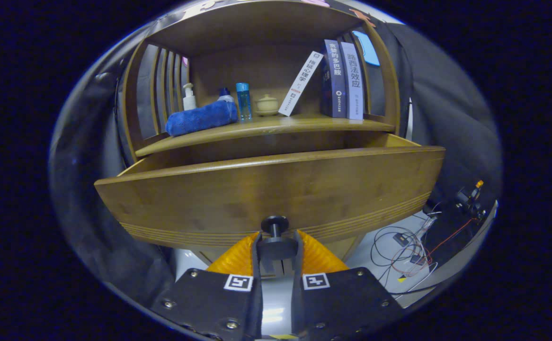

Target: Pull open the drawer, take out the items inside it, and place them on the countertop above the cabinet.

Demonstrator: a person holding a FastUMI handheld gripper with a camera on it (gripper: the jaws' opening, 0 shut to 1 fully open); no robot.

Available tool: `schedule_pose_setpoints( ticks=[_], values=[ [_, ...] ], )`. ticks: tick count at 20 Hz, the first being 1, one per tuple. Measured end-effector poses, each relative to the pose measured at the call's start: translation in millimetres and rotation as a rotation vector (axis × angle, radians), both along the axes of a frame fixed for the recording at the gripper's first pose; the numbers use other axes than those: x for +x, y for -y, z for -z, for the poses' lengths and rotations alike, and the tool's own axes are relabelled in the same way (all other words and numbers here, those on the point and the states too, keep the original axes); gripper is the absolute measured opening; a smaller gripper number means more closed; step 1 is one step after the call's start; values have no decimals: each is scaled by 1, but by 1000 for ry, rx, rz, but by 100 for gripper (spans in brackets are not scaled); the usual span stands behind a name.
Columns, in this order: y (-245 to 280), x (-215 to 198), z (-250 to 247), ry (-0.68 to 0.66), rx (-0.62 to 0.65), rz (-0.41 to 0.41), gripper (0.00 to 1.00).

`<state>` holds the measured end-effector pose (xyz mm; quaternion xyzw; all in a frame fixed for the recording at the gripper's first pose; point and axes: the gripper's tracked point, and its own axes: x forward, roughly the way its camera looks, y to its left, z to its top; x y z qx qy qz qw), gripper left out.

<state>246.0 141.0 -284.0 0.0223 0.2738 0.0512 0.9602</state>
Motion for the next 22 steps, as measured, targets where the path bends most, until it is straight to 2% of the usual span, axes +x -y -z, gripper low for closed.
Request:
schedule_pose_setpoints(
  ticks=[2, 10, 11, 13, 17, 18, 20, 22],
  values=[
    [2, -19, 0, 13, -3, 3, 24],
    [4, -32, -1, -22, -47, -3, 24],
    [1, -36, -8, -14, -54, -19, 39],
    [3, -39, -34, 29, -74, -11, 48],
    [-1, -31, -122, 195, -72, 39, 47],
    [2, -23, -141, 201, -86, 57, 48],
    [3, -4, -157, 181, -118, 88, 58],
    [4, 19, -151, 84, -119, 133, 68]
  ],
)
